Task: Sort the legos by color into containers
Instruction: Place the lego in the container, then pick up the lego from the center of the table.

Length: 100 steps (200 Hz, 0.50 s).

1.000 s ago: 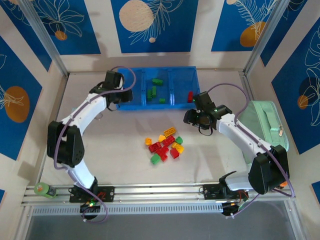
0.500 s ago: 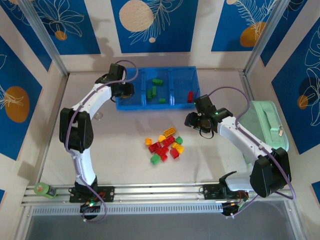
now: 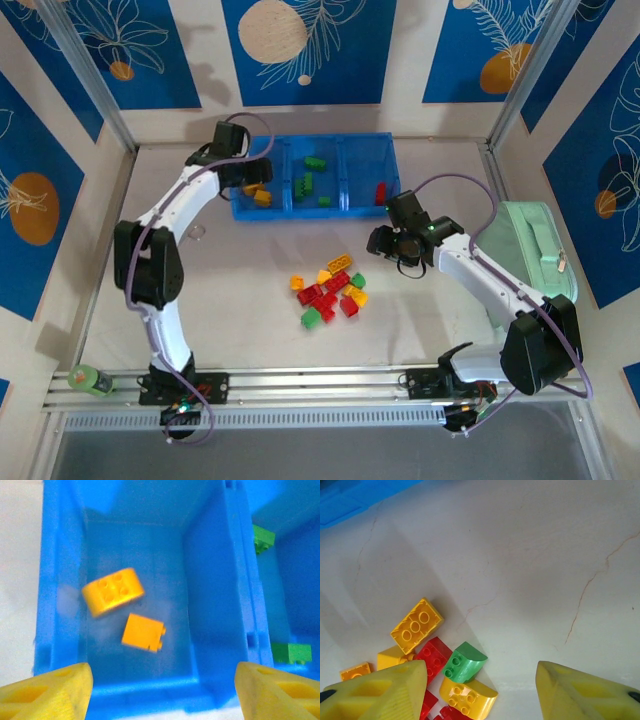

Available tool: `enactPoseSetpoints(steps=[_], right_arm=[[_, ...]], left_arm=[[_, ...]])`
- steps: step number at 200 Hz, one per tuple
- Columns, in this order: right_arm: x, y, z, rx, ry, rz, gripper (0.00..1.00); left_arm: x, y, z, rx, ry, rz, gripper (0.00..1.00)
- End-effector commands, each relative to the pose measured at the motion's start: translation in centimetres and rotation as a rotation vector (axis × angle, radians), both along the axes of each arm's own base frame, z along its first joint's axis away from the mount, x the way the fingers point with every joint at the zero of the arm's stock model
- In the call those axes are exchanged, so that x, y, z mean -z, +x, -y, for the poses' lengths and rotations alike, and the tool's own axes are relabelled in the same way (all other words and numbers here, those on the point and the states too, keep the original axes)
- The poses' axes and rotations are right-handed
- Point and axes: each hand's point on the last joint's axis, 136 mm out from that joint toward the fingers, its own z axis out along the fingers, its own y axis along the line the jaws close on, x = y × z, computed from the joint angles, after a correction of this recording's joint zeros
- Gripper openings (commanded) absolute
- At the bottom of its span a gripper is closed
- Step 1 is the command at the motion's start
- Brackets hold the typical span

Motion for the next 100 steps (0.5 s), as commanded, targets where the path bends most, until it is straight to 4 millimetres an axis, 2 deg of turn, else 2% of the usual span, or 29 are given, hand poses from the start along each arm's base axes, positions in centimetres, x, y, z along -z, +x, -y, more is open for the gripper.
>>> enactPoseSetpoints(steps=[1,34,77,100], right_arm=[[0.0,-0.3,-0.5,-0.010,0.013,-0.007,0.60],[0.5,-0.1,-1.7,-0.052,0.009,-0.036,0.60],[1.8,0.1,-4.8,-0.162,-0.017,-0.098,0.63],[3.1,0.3,-6.1,-0.207,-0.062,-0.176,0.67]], left_arm=[[-3.5,-2.5,0.9,0.015,-0.069,0.097,0.75],[-2.8,-7.3,2.3,0.075,-0.058,0.098,0.76],[0.0,-13.1,3.7,0.150,-0.049,0.041,0.76],[2.1,-15.7,3.7,0.164,-0.055,0.005,0.76]])
